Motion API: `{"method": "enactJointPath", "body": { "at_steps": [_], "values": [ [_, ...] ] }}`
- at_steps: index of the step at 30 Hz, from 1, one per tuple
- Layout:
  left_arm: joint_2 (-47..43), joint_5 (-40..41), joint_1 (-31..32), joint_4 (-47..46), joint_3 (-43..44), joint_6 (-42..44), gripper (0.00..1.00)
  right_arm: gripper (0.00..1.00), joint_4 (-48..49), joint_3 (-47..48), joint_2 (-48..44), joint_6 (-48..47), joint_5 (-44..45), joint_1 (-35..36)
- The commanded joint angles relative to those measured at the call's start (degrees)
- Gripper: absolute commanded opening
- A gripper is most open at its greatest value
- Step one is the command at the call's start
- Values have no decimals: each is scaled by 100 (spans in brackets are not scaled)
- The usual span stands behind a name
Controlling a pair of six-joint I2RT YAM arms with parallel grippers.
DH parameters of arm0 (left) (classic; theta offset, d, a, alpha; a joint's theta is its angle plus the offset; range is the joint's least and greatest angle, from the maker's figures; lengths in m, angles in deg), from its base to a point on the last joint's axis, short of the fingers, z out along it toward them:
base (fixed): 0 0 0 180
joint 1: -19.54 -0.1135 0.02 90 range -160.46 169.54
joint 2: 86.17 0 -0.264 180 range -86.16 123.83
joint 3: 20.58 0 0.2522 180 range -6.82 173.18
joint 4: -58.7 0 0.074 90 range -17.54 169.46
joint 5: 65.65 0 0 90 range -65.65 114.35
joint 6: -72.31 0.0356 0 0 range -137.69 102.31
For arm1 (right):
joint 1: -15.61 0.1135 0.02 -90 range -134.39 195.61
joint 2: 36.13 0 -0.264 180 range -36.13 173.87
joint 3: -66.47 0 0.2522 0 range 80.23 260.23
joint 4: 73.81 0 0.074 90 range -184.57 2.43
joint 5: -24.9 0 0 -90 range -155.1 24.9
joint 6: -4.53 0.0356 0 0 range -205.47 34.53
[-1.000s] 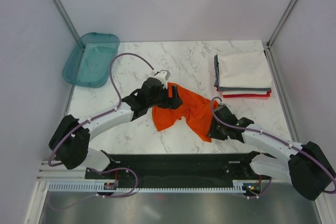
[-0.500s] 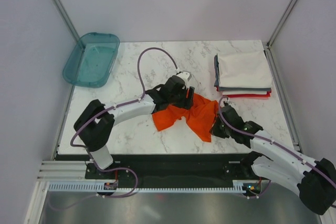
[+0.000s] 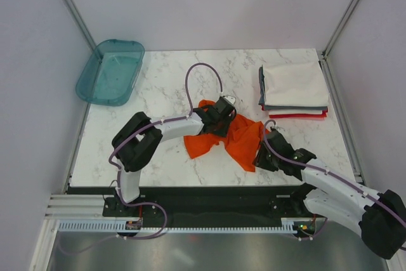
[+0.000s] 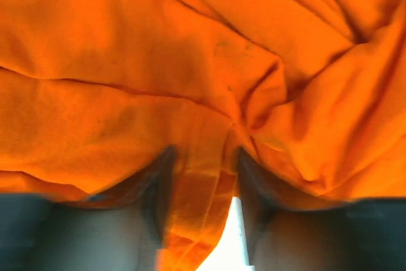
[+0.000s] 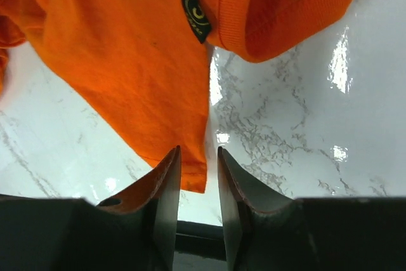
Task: Fold and stack the t-shirts
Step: Flatten the tshirt out
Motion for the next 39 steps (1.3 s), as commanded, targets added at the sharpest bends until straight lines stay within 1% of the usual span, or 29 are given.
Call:
{"method": "enactJointPath", "body": {
  "at_steps": [1, 3, 4, 6, 7, 10, 12, 17, 20, 26, 29, 39],
  "values": [
    [90, 285, 17, 94, 282, -44, 43, 38, -58, 167, 293, -152, -79, 22],
    [134, 346, 17, 111, 317, -114, 34, 37, -58, 194, 477, -196, -132, 14],
    [117, 382, 8, 120, 317, -132, 20, 37, -49, 194, 531, -222, -202, 14],
    [47, 522, 17, 120, 265, -202, 8, 37, -5, 203, 601, -214, -255, 22],
    [-84, 566, 17, 129, 238, -237, 2, 39, 4, 185, 610, -214, -273, 14],
    [-479, 681, 17, 120, 98, -255, 2, 44, 109, 141, 628, -205, -378, 14],
    [-717, 768, 8, 120, -68, -281, 2, 45, 179, 150, 663, -187, -396, 14],
    [-1630, 856, -71, 111, -491, -325, 2, 43, 337, 159, 891, -178, -545, 14],
    [-1956, 856, -141, 111, -719, -334, 2, 43, 434, 106, 927, -117, -791, 22],
    [-2458, 866, -369, 32, -1343, -492, 2, 44, 478, 53, 962, -73, -1037, 22],
    [-2712, 900, -457, 6, -1571, -527, 2, 45, 426, 9, 953, -55, -1011, 22],
    [-3152, 804, -844, -100, -2003, -571, 2, 44, 382, 123, 944, -108, -1231, 163]
  ]
}}
